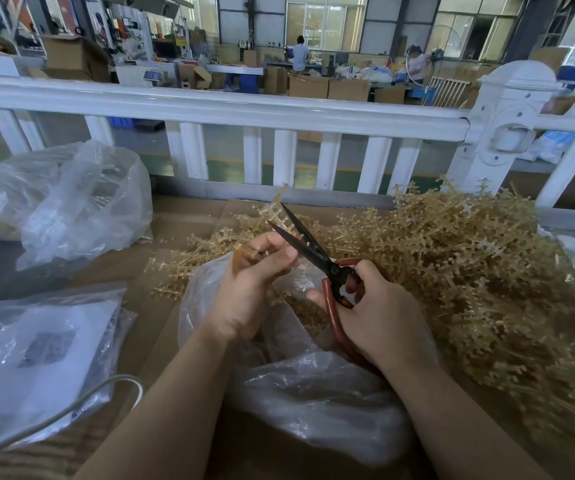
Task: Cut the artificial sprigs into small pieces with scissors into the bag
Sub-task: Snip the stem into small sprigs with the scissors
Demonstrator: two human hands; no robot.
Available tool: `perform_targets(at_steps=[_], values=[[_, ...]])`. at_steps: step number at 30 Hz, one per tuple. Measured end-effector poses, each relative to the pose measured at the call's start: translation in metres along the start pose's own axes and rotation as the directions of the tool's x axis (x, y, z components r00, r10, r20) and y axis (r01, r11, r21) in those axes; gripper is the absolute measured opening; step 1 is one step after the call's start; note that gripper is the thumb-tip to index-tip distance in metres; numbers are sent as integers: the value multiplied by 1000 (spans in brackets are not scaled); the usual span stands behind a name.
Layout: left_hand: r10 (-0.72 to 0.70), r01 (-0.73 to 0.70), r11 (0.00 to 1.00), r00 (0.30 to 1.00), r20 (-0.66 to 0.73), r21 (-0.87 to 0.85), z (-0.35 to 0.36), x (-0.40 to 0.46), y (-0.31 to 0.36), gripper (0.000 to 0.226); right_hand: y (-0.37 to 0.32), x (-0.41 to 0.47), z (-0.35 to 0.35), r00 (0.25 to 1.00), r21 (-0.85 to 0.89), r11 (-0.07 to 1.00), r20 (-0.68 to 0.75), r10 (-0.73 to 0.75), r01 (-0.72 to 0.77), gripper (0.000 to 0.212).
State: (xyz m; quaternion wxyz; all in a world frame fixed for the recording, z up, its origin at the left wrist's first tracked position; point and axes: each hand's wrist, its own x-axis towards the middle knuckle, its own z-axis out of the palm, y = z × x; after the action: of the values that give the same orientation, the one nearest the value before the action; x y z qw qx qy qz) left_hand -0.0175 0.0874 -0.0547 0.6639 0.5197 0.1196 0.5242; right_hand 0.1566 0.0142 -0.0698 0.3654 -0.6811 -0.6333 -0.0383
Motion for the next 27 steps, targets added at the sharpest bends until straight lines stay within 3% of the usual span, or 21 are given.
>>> perform_targets(at_steps=[5,12,21,27], values=[[-14,15,1000,995,-104,8,0,-1,1,9,-2,-1,-1,1000,-13,1000,-27,-10,10,60],[-30,44,996,984,-174,77,0,0,1,11,-2,2,0,999,-37,999,25,24,-23,78],[-49,47,999,989,-137,-13,-1,0,-1,3,-1,2,1,1000,-69,998,-3,16,-16,70],[-40,45,998,992,-123,40,-3,-1,-5,7,0,2,2,999,-61,998,-29,-12,10,67]])
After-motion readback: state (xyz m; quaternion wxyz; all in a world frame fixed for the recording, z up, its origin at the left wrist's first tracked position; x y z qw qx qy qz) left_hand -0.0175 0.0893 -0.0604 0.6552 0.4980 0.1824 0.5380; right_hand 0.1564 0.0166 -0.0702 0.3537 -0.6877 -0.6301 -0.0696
